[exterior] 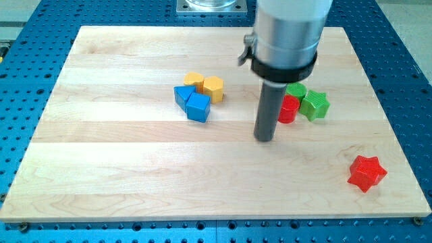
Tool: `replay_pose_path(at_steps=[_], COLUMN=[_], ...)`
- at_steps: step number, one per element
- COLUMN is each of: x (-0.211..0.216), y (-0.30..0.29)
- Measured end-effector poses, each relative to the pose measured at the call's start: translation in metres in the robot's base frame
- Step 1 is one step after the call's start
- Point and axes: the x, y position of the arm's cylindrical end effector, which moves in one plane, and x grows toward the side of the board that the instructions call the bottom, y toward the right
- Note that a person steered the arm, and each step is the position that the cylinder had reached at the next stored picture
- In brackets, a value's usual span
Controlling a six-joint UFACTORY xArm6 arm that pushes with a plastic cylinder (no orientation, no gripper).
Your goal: Separate the red circle and green blocks from each other
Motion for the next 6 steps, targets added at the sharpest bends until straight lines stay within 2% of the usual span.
replay_pose_path(at_steps=[1,4,6], x=[-0.046,-0.105,-0.024], y=[0.002,0.051,0.093])
